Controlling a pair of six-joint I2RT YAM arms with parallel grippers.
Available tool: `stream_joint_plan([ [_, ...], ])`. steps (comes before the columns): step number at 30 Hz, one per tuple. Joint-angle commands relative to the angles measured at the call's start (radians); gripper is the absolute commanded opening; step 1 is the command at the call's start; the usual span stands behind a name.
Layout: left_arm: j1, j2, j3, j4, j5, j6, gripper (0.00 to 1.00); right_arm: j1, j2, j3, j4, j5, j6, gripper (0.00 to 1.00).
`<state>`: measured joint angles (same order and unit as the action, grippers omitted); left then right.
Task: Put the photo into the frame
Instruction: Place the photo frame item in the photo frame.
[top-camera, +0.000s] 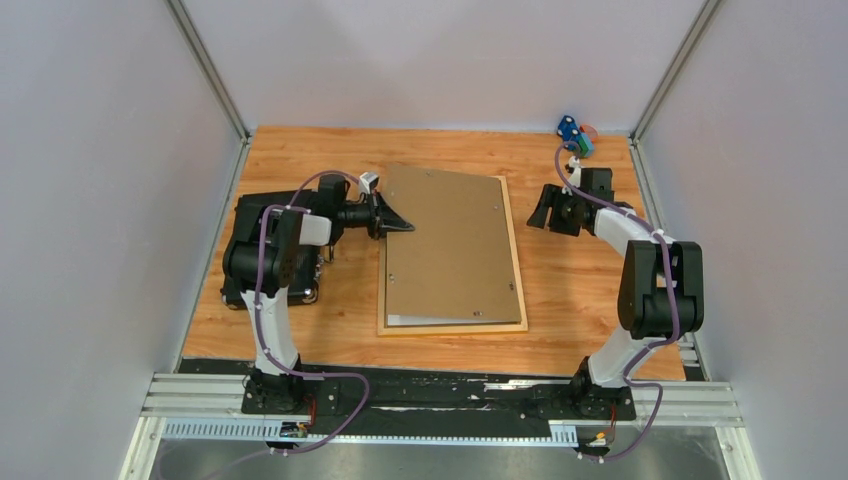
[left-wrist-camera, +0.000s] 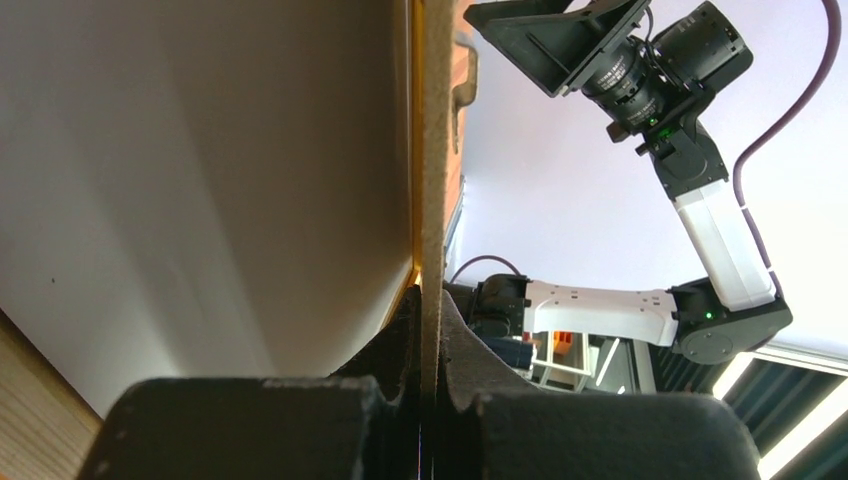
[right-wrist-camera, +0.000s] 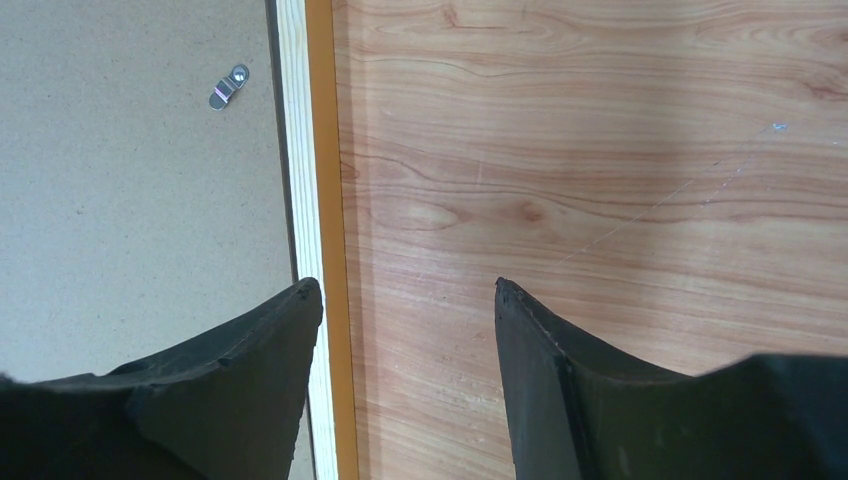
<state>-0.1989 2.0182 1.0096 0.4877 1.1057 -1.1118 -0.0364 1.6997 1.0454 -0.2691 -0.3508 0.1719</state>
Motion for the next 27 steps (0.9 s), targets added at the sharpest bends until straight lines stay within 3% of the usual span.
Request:
stream_joint_plan([
  [1, -0.010, 0.003, 0.047, 0.039, 0.049, 0.001, 0.00, -0.007, -0.010, -0.004, 0.037, -0.017, 0.008, 0.62],
  [27, -0.010, -0.010, 0.067, 0.012, 0.075, 0.013, 0.00, -0.008, 0.006, -0.008, 0.044, -0.021, 0.006, 0.62],
])
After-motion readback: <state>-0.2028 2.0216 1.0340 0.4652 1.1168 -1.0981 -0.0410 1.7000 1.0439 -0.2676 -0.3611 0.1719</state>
